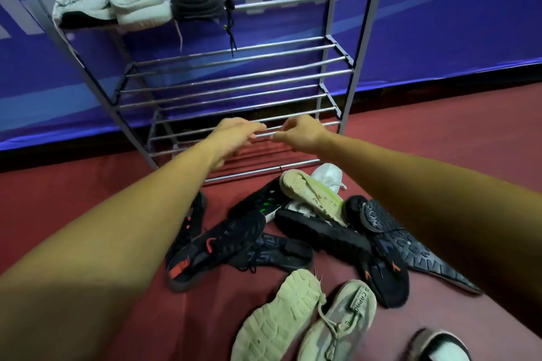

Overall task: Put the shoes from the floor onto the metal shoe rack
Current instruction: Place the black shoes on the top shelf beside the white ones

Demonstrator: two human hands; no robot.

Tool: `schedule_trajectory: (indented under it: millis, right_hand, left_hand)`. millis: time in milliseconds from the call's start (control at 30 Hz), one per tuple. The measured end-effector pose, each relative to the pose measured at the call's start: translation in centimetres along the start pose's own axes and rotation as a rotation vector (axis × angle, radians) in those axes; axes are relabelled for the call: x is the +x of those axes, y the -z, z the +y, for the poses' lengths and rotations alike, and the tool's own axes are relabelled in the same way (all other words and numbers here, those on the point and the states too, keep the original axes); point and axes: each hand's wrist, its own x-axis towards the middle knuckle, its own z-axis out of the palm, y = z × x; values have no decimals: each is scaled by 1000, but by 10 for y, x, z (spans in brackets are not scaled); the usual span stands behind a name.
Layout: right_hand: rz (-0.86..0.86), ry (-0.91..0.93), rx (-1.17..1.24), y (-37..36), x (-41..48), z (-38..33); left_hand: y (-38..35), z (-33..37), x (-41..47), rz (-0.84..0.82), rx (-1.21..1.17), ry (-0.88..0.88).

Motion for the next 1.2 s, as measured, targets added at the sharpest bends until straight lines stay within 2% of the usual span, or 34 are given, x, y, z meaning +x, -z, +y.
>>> schedule_trajectory:
  millis: [133, 267, 633, 967, 1133, 1200]
  right_hand:
    - [-100, -76, -244, -12, -15, 55]
    - [-203, -87, -512, -22, -28, 89]
    - [-517, -79, -870, -29, -42, 149]
    - [-616, -97, -918, -47, -17, 165]
    - [-607, -4, -1019, -60, -22, 172]
    - [-618, -25, -1020, -59, -22, 172]
  left_hand:
    - [-33, -35, 5, -183, 384, -42]
    - [-63, -60, 4, -294, 674, -59]
    - [-121, -110, 16, -539, 1196, -141]
    - [-153, -130, 39, -638, 1384, -252]
    - [-155, -125, 51, -643, 1437, -311]
    - [-153, -121, 52, -673, 1462, -332]
